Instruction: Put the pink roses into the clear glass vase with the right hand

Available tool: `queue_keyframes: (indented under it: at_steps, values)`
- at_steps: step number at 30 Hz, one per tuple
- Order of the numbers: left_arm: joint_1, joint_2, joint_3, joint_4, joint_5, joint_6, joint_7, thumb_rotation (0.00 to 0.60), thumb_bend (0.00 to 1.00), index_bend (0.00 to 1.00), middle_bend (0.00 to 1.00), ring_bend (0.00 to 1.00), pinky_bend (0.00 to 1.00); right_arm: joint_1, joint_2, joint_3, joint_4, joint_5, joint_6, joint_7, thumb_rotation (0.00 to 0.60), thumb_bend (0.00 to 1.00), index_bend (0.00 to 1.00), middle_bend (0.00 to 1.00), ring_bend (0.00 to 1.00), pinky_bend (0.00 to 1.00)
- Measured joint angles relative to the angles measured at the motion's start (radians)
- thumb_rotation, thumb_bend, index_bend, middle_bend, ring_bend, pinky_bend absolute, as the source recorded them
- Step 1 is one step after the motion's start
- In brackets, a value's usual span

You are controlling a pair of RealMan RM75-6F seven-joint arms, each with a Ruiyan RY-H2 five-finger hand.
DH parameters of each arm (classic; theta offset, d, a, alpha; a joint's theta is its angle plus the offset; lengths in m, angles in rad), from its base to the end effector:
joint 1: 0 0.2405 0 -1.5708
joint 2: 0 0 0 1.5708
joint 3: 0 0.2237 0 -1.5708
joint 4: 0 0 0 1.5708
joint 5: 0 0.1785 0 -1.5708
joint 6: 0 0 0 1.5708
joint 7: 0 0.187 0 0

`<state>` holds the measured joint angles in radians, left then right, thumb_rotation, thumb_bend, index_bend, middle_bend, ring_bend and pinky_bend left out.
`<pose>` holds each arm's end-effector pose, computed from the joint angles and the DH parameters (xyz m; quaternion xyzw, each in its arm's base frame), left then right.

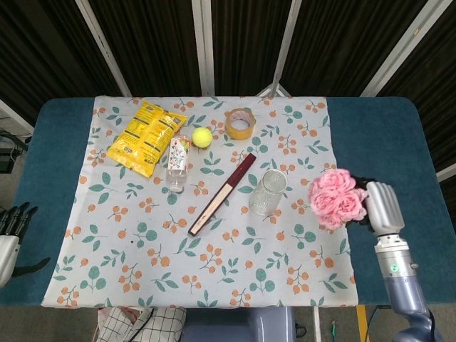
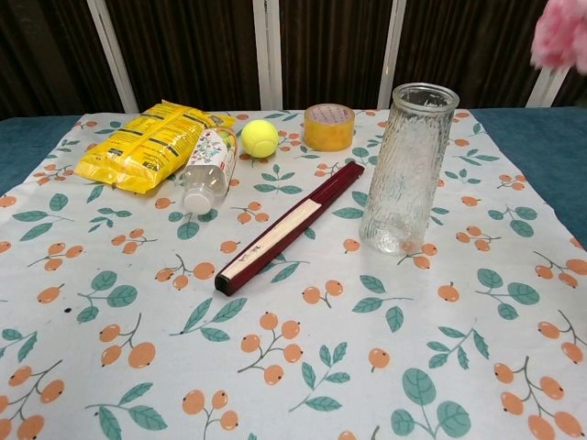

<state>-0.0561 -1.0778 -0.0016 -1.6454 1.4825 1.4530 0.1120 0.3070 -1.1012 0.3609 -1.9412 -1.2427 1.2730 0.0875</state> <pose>-0.2825 0.2015 0.1701 -0.6212 -0.3864 -0.3177 0.6032 -0.1611 -0.3055 0.1822 0.5006 -0.4760 0.5601 0.4572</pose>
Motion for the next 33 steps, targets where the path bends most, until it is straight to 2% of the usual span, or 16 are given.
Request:
queue_keyframes:
  at_steps: [4,11,14,21,28,33]
  values:
    - [-0.002,-0.005,-0.001,-0.002,-0.002,-0.002,0.01,0.6,0.0,0.0,0.0,0.0,0.0,-0.001,0.043,0.104,-0.038,0.095,0.01,0.15,0.6,0.38,0.59,0.58,0.54,0.44]
    - [-0.008,-0.007,-0.004,-0.01,-0.014,-0.016,0.02,0.6,0.0,0.0,0.0,0.0,0.0,0.012,0.104,0.316,-0.111,0.343,-0.022,0.441,0.6,0.38,0.59,0.57,0.54,0.44]
    - [-0.011,-0.007,-0.004,-0.012,-0.017,-0.022,0.024,0.6,0.0,0.0,0.0,0.0,0.0,0.027,0.118,0.379,-0.132,0.44,-0.061,0.521,0.6,0.38,0.59,0.57,0.54,0.44]
    - [-0.018,-0.004,-0.006,-0.015,-0.028,-0.038,0.02,0.6,0.0,0.0,0.0,0.0,0.0,0.099,0.146,0.451,-0.179,0.589,-0.171,0.571,0.6,0.38,0.59,0.58,0.54,0.44]
    - [-0.022,0.006,-0.003,-0.025,-0.043,-0.06,0.015,0.6,0.0,0.0,0.0,0.0,0.0,0.16,0.173,0.48,-0.236,0.691,-0.223,0.559,0.6,0.38,0.59,0.58,0.54,0.44]
    - [-0.024,0.012,-0.002,-0.029,-0.046,-0.065,0.008,0.6,0.0,0.0,0.0,0.0,0.0,0.214,0.163,0.477,-0.262,0.726,-0.236,0.533,0.6,0.38,0.59,0.57,0.54,0.44]
